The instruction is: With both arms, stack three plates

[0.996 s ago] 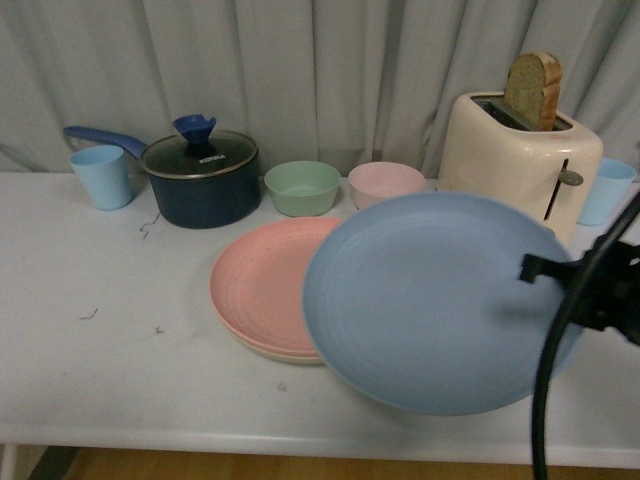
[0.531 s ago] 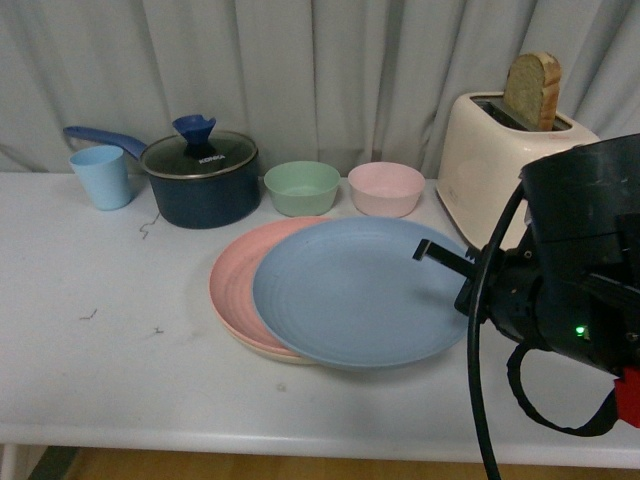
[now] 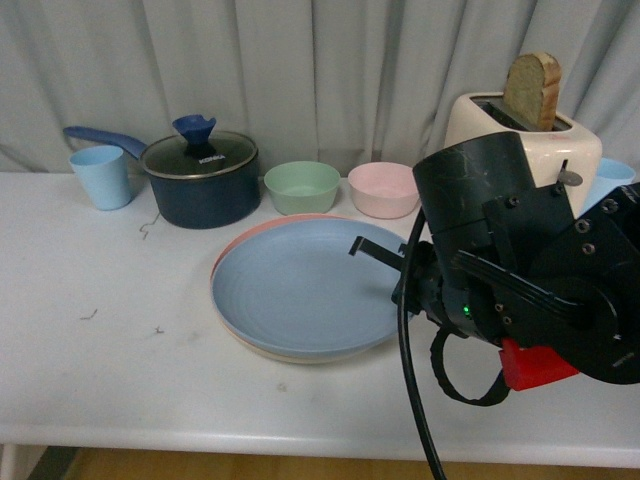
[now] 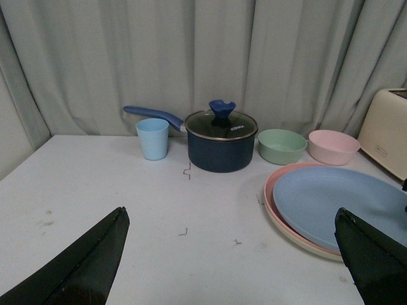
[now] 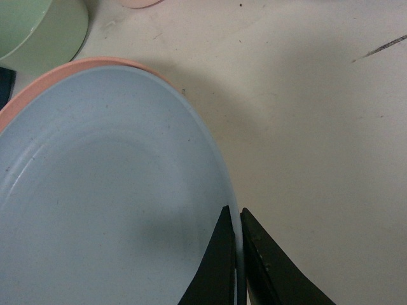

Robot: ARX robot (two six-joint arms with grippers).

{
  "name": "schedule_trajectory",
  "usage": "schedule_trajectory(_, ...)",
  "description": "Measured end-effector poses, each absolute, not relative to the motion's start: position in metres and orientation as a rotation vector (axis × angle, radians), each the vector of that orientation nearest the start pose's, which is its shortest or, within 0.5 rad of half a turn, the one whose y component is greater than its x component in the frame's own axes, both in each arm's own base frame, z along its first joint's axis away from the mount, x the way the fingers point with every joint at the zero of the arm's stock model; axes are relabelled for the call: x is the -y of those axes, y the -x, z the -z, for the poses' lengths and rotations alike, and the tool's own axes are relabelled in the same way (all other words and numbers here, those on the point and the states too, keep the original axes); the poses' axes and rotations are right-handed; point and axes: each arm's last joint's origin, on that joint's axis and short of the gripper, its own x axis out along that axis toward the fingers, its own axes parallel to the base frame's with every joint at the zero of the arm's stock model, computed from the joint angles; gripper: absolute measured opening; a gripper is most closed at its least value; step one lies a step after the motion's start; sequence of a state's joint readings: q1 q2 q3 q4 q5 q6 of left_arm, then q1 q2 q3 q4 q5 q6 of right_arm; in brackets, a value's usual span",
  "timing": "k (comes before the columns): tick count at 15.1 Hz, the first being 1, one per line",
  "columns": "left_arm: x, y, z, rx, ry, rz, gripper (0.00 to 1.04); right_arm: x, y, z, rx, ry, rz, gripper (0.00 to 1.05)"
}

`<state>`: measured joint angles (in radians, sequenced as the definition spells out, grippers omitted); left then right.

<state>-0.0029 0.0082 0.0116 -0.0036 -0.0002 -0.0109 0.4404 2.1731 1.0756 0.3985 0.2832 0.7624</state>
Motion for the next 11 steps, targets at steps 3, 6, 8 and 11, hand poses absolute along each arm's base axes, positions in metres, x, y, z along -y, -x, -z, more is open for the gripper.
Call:
schedule_trajectory(3,0.0,-0.098,-0.166,0.0,0.011,0.003,0.98,-0.174,-0.377,-0.074,-0.667,-0.479,0.109,0.03)
schedule_trajectory(6,0.0,-0.098,-0.166,0.0,0.011,0.003,0.98,-0.173,-0.377,-0.074,-0.653,-0.487,0.098,0.33)
schedule_trajectory(8,0.0,-0.098,-0.166,0.0,0.011,0.003,0.98,-0.166,-0.373,-0.07,-0.664,-0.491,0.104,0.55)
schedule_trajectory(11,0.0,-0.098,-0.166,0.0,0.011,0.003,0.98,-0.153,-0.37,-0.073,-0.64,-0.531,0.073,0.9)
